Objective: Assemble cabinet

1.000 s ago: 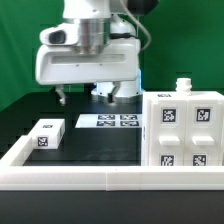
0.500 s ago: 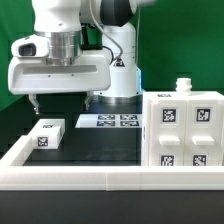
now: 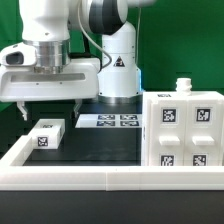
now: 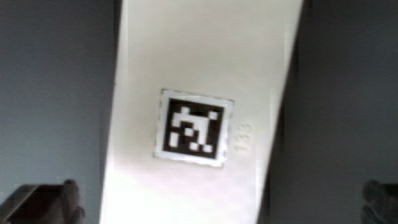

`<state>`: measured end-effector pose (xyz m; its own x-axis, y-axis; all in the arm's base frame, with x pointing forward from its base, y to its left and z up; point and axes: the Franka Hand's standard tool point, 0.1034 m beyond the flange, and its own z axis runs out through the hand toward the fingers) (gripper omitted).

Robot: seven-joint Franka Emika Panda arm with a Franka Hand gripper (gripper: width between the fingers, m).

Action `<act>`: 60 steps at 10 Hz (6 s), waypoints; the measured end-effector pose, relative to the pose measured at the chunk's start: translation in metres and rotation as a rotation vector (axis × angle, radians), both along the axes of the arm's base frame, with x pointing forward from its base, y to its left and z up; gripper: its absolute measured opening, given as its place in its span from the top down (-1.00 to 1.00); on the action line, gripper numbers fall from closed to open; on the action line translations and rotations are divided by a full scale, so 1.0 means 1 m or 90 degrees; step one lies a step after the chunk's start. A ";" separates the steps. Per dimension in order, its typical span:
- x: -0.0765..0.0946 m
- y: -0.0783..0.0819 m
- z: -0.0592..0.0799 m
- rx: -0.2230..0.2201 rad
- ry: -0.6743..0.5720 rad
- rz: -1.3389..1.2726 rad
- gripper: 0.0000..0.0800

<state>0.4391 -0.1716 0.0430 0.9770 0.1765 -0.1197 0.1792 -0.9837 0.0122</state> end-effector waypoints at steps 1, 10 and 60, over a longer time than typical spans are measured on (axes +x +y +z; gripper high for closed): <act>-0.001 -0.001 -0.004 -0.002 0.001 0.003 -0.99; -0.005 -0.008 -0.031 -0.019 -0.013 0.026 -0.99; 0.182 0.240 0.119 -0.007 -0.092 -0.058 -0.41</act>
Offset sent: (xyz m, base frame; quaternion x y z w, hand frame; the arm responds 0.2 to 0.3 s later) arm -0.0017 0.0030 -0.0069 -0.0046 0.0111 0.0163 0.9998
